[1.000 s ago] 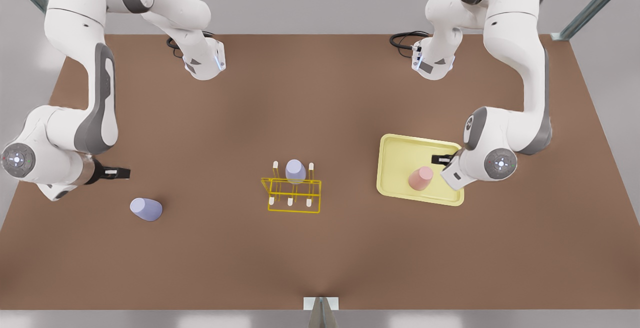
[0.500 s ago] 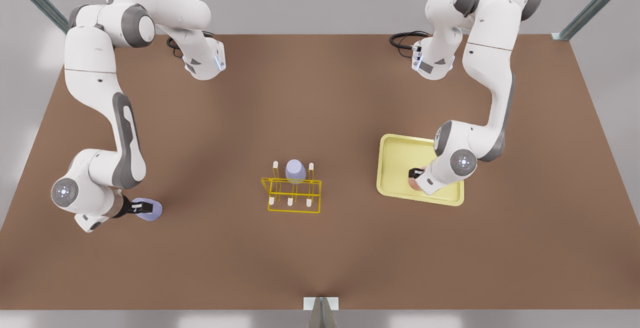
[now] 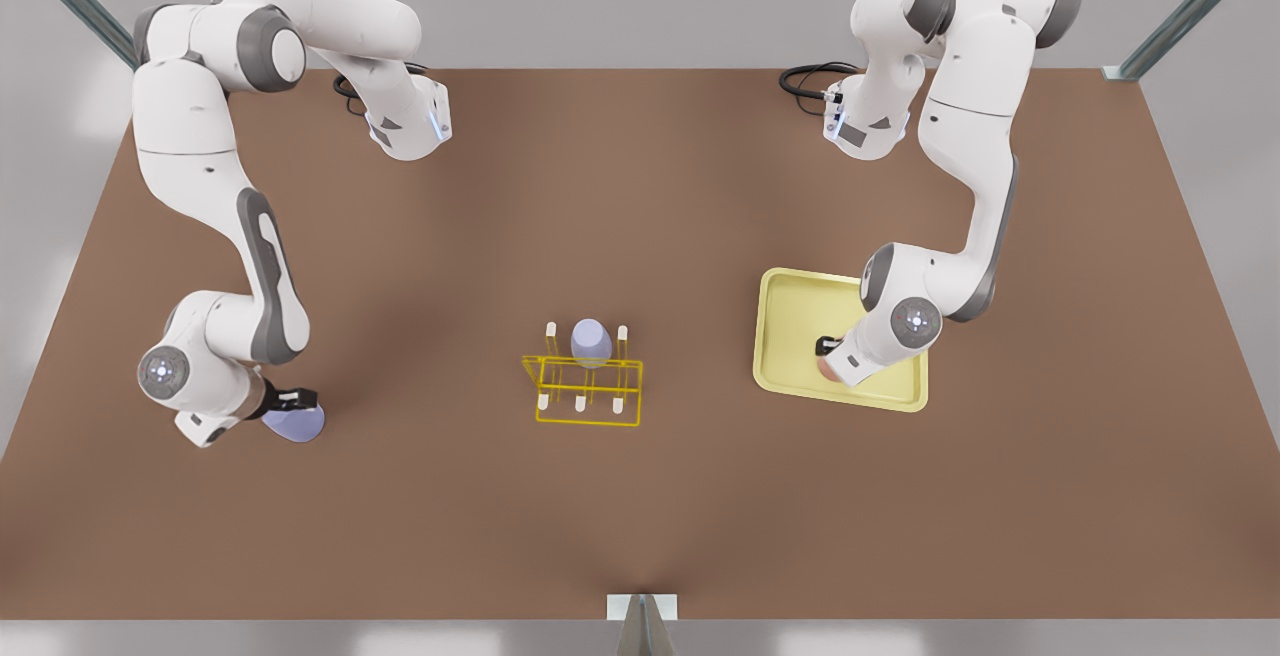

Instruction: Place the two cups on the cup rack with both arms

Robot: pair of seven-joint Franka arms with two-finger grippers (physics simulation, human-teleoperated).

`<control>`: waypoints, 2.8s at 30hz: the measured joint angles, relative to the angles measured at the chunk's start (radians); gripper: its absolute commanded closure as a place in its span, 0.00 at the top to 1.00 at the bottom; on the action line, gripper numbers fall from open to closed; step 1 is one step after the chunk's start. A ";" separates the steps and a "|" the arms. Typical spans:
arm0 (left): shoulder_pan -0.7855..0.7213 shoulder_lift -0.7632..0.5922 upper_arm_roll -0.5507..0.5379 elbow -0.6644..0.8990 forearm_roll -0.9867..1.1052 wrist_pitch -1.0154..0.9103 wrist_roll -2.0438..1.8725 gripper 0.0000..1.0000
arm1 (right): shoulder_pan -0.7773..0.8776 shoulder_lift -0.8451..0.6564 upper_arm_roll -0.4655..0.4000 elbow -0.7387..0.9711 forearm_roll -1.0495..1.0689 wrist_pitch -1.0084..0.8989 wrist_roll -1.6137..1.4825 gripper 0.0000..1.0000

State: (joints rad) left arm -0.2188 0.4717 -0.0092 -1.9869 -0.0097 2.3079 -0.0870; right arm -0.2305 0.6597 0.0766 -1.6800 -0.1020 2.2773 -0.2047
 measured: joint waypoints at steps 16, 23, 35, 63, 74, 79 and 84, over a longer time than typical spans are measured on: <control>-0.006 -0.011 0.001 0.004 0.003 0.011 -0.008 0.82 | -0.010 0.001 0.005 -0.059 0.007 0.105 -0.013 0.91; -0.006 -0.049 -0.071 0.134 0.005 -0.138 -0.061 0.82 | -0.013 -0.002 0.012 -0.044 0.051 0.111 -0.028 0.79; -0.051 0.361 -0.291 0.911 -0.028 -0.202 -0.284 0.82 | 0.075 -0.178 0.236 -0.030 0.317 -0.043 -0.019 0.80; -0.261 0.458 -0.292 1.003 -0.027 -0.166 -0.619 1.00 | 0.386 -0.012 0.242 0.205 0.325 -0.081 0.402 1.00; -0.134 0.159 -0.185 1.006 0.028 -0.436 -0.659 1.00 | 0.391 -0.004 0.242 0.182 0.319 -0.088 0.460 1.00; -0.013 -0.267 -0.036 0.619 0.127 -0.786 -0.542 1.00 | 0.395 -0.008 0.244 0.164 0.317 -0.093 0.475 1.00; 0.050 -0.284 -0.004 0.537 0.140 -0.913 -0.379 1.00 | 0.394 -0.018 0.244 0.161 0.333 -0.102 0.478 1.00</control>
State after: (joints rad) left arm -0.1687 0.1882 -0.0131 -1.4496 0.1304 1.3952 -0.4663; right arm 0.1636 0.6414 0.3211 -1.5191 0.2315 2.1753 0.2732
